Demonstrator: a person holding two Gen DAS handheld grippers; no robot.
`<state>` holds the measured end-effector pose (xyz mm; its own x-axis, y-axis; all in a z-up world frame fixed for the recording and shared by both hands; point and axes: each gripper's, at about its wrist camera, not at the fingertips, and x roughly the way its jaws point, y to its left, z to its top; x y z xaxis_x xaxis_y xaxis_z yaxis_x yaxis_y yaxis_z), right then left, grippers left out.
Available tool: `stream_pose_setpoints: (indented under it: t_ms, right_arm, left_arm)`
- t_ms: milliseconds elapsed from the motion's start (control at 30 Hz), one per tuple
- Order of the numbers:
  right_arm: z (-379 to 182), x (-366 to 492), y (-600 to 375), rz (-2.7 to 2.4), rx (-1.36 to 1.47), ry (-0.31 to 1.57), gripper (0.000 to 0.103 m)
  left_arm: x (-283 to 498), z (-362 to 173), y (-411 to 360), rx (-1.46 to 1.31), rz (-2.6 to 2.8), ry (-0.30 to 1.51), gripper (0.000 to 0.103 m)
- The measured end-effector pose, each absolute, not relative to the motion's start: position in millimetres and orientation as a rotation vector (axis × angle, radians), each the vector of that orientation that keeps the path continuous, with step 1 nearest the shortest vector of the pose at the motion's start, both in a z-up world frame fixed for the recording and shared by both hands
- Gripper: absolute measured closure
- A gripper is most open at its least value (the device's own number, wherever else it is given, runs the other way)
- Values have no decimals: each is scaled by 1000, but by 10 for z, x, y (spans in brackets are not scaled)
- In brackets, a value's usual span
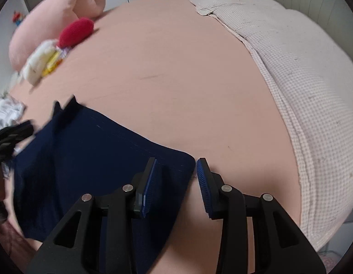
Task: Fold clothes
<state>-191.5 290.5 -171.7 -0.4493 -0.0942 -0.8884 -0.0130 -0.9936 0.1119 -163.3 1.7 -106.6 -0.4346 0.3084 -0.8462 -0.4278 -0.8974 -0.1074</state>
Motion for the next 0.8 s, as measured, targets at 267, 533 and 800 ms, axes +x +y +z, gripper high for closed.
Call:
stream_pose_setpoints:
  t_ms: [267,533,800]
  right_arm:
    - [-2044,-2093,3013,-2514,1784,-142,55]
    - [-1802,-2120,3320,-2681,1720,-139,55]
    - [-1880,-2136,2994,-2341,1700,-292,55]
  left_arm:
    - [-2129,-1285,93,-1481,2404,249,86]
    - [-2154,-947,116,-1355,2364,137,86]
    - [-2367,-1356,487,-1489,2172,280,86]
